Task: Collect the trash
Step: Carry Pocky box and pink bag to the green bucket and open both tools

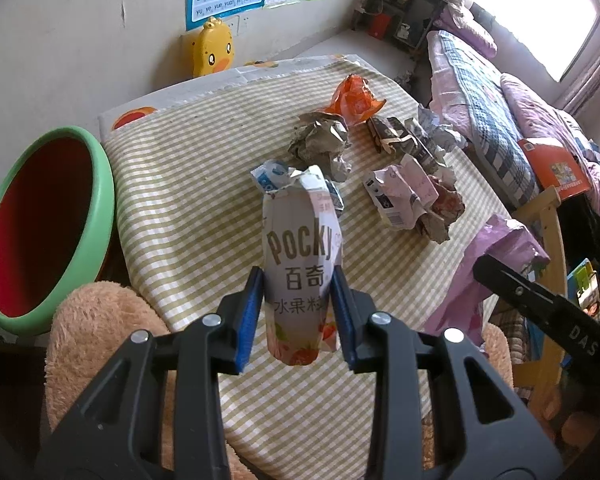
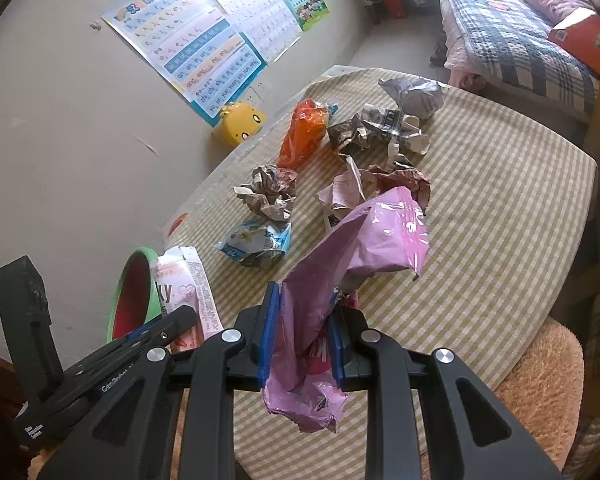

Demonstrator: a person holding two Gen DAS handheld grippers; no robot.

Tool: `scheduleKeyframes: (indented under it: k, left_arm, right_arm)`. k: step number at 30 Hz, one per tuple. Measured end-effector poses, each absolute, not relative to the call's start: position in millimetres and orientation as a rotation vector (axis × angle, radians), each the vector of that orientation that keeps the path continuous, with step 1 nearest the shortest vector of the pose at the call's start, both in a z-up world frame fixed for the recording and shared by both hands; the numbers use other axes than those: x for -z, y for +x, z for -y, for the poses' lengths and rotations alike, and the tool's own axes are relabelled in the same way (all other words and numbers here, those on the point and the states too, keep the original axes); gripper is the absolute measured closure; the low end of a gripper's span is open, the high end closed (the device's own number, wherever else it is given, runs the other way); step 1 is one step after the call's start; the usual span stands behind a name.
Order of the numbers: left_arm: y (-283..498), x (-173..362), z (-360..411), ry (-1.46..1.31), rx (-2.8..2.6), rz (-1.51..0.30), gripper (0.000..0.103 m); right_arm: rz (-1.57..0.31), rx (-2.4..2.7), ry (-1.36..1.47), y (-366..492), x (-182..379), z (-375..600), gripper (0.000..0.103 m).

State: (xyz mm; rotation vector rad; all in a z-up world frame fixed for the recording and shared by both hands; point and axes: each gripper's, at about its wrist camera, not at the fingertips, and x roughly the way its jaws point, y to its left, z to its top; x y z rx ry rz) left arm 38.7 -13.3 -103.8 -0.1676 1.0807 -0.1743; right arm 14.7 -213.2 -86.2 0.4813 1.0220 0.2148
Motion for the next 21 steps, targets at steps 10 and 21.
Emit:
scheduleKeyframes:
  k: [10, 21]
  left_arm:
    - [36.7, 94.8, 4.2, -0.178, 0.166, -1.042, 0.071]
    - [35.8, 93.3, -12.3, -0.218, 0.148, -1.022, 0.071]
  right_arm:
    - [-1.004, -0.231, 0.462, 14.1, 74.5, 202.9, 0.082]
    - [-1.002, -0.242, 0.436, 13.9, 69.2, 192.2, 0.082]
